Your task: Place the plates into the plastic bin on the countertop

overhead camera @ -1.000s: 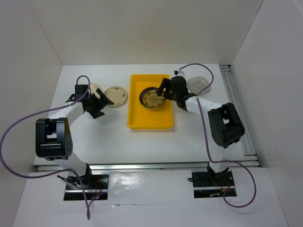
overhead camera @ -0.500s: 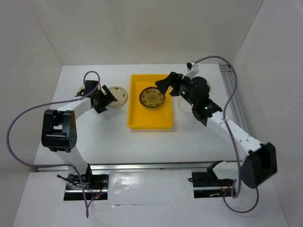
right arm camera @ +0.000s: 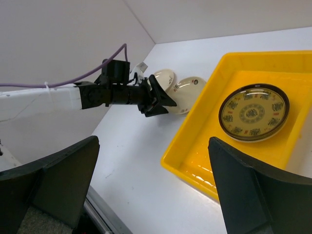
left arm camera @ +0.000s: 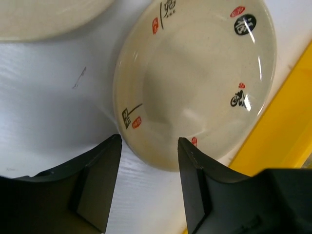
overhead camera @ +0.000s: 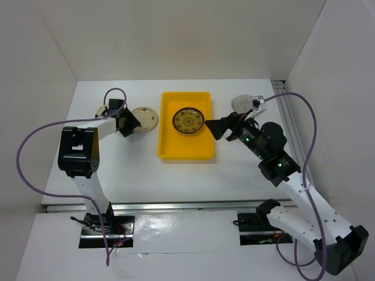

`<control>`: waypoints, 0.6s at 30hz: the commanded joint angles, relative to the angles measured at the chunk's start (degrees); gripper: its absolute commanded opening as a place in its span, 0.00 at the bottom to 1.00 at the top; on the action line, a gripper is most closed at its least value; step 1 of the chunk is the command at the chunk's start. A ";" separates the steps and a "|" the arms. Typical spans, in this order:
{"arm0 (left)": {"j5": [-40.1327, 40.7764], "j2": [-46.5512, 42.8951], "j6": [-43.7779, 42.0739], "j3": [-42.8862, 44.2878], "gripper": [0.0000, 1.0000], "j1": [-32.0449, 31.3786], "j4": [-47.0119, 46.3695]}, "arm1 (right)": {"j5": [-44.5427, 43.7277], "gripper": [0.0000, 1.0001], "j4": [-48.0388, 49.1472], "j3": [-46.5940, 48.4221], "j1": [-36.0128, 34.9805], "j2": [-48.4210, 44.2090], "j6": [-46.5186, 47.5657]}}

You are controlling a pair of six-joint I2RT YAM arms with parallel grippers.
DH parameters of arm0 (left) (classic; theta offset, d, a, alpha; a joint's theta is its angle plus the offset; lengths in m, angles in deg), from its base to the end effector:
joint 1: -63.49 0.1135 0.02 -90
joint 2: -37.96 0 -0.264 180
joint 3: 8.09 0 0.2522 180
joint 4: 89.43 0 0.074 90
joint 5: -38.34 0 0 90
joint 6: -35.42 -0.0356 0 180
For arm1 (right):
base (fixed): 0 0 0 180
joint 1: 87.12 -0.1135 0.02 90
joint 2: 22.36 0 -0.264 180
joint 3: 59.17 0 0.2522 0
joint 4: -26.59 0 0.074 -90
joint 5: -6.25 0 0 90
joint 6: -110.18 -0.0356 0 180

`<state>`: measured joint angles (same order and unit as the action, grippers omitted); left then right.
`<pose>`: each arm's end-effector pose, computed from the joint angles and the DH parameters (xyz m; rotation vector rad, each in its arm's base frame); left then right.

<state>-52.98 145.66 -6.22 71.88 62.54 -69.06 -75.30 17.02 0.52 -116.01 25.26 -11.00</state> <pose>0.3966 -0.0074 0.1661 -0.9766 2.2512 -0.4176 0.1706 0.1001 0.3660 -0.0915 1.6021 0.9389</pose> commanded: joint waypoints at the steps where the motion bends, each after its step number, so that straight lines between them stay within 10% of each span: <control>1: 2.11 2.43 0.33 2.69 0.61 0.07 -0.55 | 0.52 1.00 -3.39 1.53 0.06 -2.18 0.59; 18: 4.39 6.03 3.85 3.92 0.00 0.07 1.47 | -3.35 1.00 -10.51 2.58 0.06 -9.12 1.65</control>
<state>-51.45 149.49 -1.85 74.94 62.59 -70.80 -77.20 8.23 0.57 -116.01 17.65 -10.56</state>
